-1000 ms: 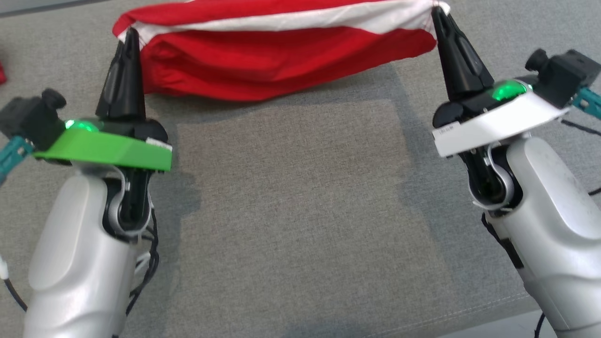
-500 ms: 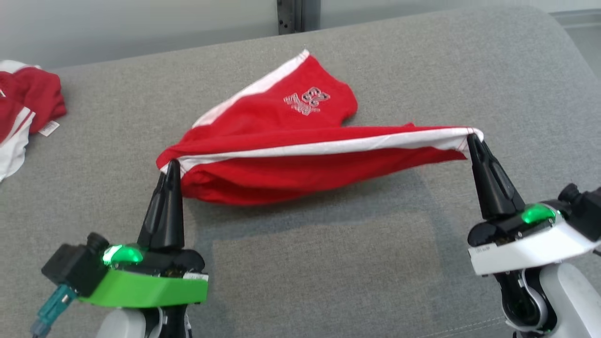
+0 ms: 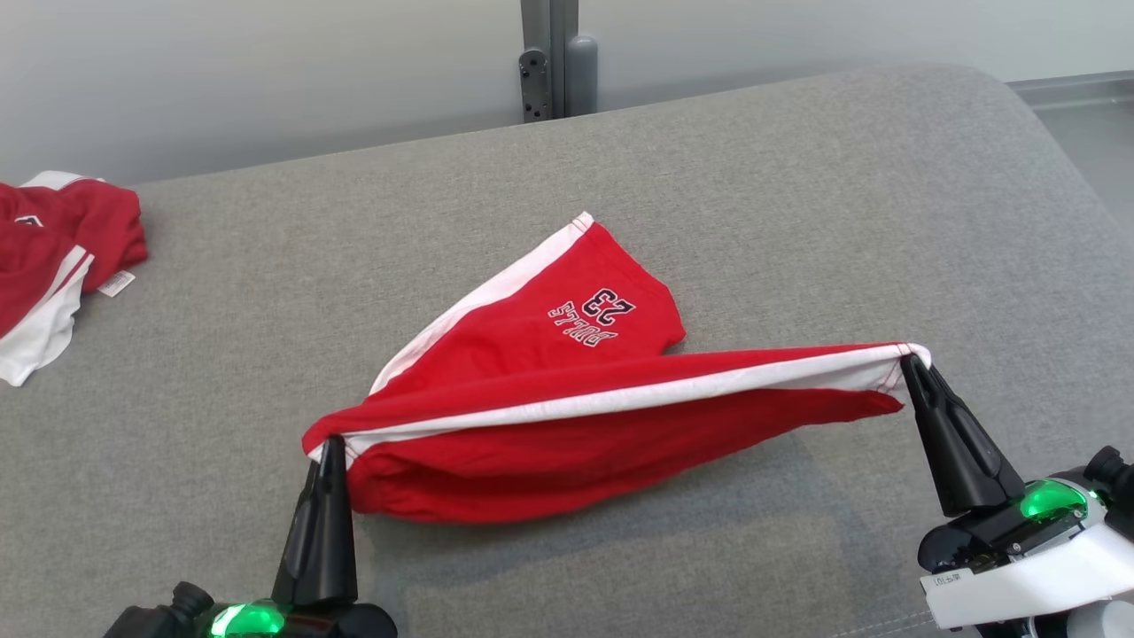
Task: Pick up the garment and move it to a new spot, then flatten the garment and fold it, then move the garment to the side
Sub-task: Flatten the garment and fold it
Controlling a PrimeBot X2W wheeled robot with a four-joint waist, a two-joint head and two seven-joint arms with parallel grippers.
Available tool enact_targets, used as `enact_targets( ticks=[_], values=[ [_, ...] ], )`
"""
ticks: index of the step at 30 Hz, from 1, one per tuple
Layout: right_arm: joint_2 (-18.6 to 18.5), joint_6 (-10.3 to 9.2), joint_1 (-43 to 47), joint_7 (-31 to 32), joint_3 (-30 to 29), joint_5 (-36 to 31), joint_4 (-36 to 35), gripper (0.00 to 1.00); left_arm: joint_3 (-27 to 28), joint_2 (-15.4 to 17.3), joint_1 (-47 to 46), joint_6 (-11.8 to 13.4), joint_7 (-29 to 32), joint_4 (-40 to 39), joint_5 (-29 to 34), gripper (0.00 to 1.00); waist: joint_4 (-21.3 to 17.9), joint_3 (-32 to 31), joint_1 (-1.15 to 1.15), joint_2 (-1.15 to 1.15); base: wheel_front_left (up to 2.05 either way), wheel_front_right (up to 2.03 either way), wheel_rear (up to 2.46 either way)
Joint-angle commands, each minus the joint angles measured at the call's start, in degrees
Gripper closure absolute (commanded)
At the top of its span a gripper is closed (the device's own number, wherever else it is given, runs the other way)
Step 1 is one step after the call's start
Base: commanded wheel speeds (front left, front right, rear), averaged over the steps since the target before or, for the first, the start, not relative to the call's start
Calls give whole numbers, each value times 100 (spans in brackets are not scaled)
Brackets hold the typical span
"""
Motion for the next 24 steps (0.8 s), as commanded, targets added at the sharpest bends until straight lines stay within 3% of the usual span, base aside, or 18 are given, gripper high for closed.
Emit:
enact_targets(
  ticks=[1,7,16,24],
  values=[
    [-9,-2,19,6,-35,-44,89,100,14,-12,65,-10,-2,75,23,100,122,94,0,0,0,0,0],
    [47,-2,-380,14,22,21,615,100,-105,-53,-238,62,4,766,-303,100,395,221,0,0,0,0,0],
    [-68,-5,-1703,213,421,-3,1957,100,-392,-52,-1329,598,8,2073,-1305,100,784,577,0,0,0,0,0],
    [-207,-4,-3344,402,1138,252,3198,100,-570,-53,-2397,907,-7,2944,-1312,100,1057,1065,0,0,0,0,0]
  ],
)
